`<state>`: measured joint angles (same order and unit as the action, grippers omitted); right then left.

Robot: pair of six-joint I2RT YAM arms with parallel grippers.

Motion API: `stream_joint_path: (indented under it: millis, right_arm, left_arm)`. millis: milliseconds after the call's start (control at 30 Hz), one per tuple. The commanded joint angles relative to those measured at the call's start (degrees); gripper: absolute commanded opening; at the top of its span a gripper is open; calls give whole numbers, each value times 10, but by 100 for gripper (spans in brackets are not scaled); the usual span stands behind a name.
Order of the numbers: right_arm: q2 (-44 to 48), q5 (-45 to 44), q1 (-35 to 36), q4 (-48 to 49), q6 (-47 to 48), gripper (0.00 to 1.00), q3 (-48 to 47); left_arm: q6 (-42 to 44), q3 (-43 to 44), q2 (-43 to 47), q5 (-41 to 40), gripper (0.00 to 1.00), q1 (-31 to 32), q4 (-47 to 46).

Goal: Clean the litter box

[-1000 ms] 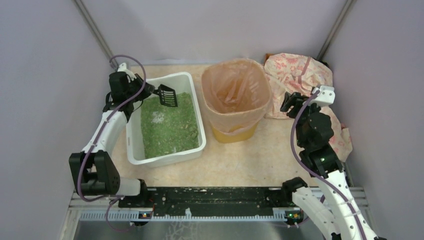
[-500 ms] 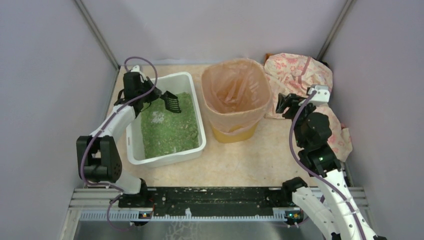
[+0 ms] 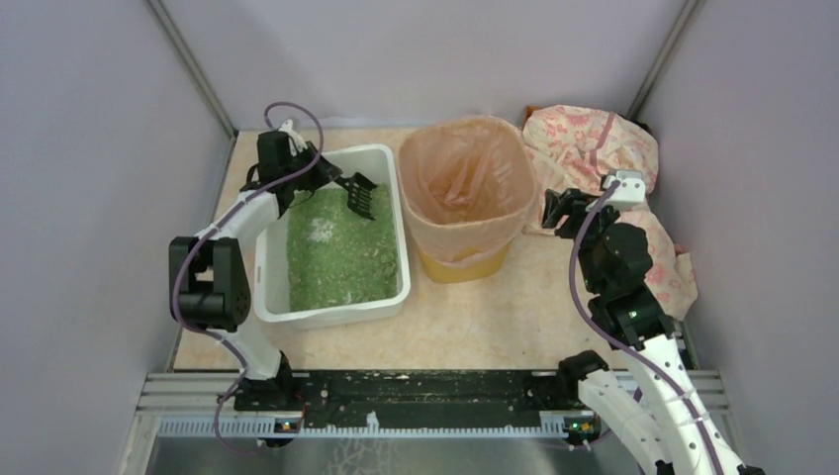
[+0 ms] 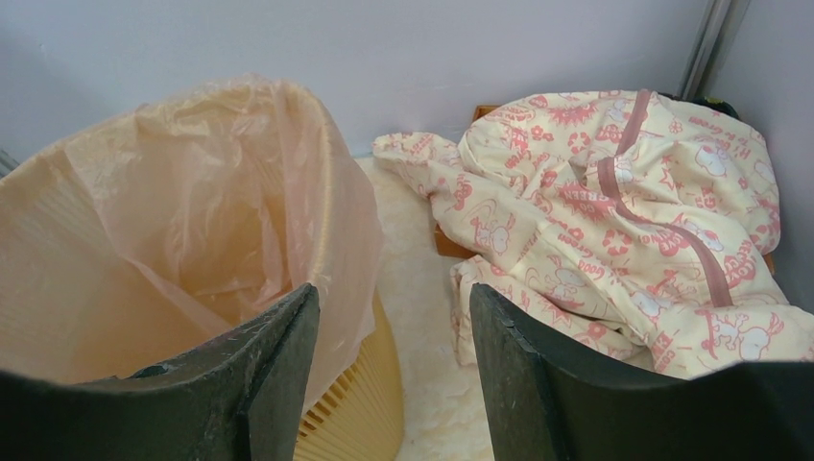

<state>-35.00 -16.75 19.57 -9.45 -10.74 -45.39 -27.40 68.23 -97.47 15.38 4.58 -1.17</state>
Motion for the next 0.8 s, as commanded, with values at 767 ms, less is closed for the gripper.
stream_joint_path:
  millis: [767]
  right_arm:
    - [4, 12, -2, 17, -11, 59, 6]
  left_arm:
    - [-271, -145, -42, 372, 0, -105, -258]
